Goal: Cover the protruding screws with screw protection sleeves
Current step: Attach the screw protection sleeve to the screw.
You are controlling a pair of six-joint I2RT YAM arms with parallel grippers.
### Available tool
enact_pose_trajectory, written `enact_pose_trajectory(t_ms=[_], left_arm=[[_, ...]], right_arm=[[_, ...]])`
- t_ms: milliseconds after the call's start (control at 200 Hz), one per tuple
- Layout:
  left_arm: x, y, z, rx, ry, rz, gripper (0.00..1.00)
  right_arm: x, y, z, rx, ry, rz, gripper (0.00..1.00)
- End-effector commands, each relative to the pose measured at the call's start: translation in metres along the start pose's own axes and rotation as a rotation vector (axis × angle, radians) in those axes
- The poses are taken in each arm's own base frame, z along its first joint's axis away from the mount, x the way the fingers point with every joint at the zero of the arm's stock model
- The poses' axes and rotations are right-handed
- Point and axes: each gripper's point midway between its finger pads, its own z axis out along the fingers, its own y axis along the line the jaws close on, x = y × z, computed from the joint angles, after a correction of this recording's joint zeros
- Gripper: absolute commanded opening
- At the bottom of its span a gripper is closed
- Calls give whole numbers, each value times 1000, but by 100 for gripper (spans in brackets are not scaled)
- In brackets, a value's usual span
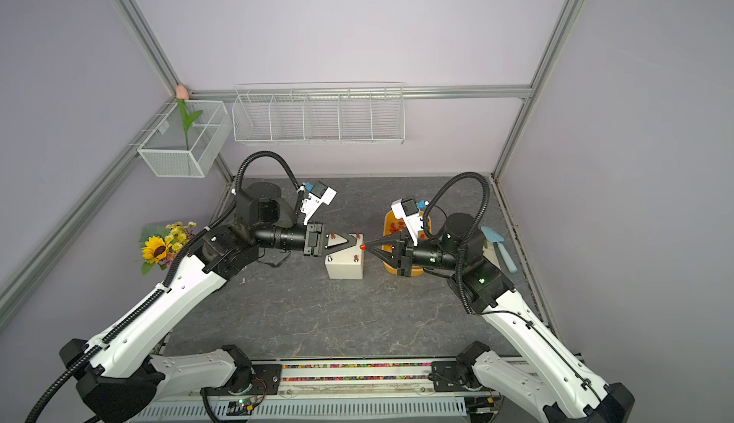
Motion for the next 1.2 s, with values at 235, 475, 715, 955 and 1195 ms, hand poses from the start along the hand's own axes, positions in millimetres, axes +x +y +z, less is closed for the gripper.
enact_pose_trajectory(t_ms=[235, 475, 715, 955, 1195], left_arm=[[6, -10, 9, 44, 42, 15, 29], [4, -11, 10, 49, 39, 21, 23], [6, -9, 14, 44, 48, 16, 19], [7, -7, 16, 34, 51, 16, 13], [6, -8, 16, 30, 49, 21, 4]], right_arm=[[-4, 6, 1, -28, 0, -23, 6], [-4, 5, 1, -20, -5, -20, 6], [-5, 4, 1, -15, -10, -17, 6], [-4, 3, 1, -13, -10, -16, 6], [-3, 2, 1, -9, -7, -13, 6]])
